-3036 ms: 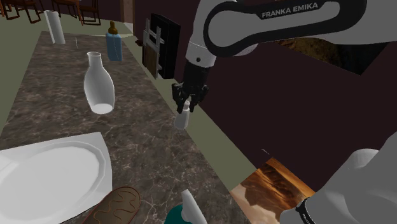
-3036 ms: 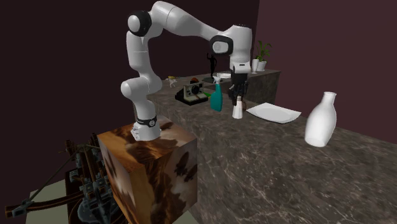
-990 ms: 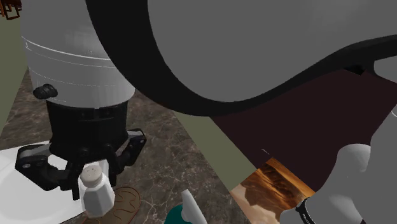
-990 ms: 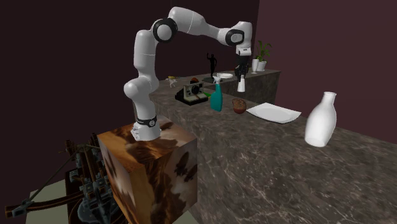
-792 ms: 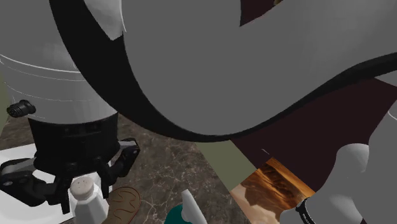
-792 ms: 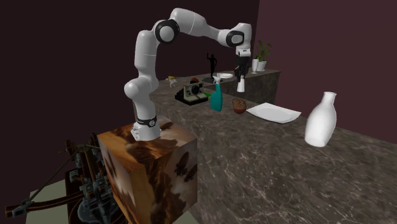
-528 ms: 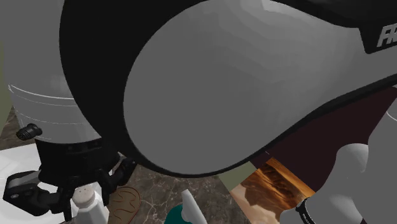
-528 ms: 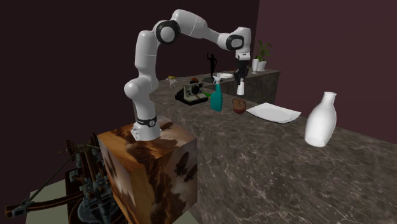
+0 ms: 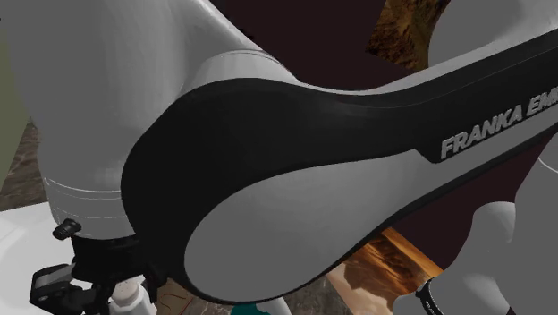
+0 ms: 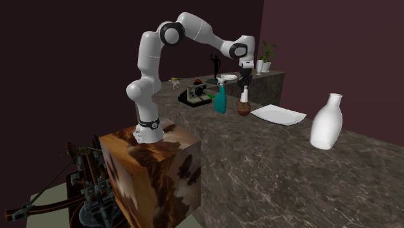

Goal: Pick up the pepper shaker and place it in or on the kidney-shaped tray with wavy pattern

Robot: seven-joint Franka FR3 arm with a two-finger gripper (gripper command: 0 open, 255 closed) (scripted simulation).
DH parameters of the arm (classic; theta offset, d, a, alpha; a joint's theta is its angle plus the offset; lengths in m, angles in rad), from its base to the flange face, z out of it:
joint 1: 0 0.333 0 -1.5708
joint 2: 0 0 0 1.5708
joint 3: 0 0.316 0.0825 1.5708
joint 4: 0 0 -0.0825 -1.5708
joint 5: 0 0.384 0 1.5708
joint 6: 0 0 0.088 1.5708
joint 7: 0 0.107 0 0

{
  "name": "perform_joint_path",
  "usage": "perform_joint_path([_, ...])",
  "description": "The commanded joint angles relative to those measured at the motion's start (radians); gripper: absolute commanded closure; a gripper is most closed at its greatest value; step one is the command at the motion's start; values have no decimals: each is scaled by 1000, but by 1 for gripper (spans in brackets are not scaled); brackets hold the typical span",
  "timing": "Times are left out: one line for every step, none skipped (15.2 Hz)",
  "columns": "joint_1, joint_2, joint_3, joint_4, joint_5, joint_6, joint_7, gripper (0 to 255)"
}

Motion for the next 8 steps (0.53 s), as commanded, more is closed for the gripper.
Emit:
perform_joint_path([3,12,-2,-15,-7,26,4,255])
perform_joint_path([4,16,-3,-23,-10,38,5,255])
perform_joint_path([5,21,-5,-31,-13,50,6,255])
perform_joint_path([6,27,-6,-39,-17,62,8,255])
perform_joint_path([6,27,-6,-39,-17,62,8,255])
perform_joint_path([6,27,-6,-39,-17,62,8,255])
perform_joint_path([6,27,-6,-39,-17,62,8,255])
perform_joint_path([6,27,-6,-39,-17,62,8,255])
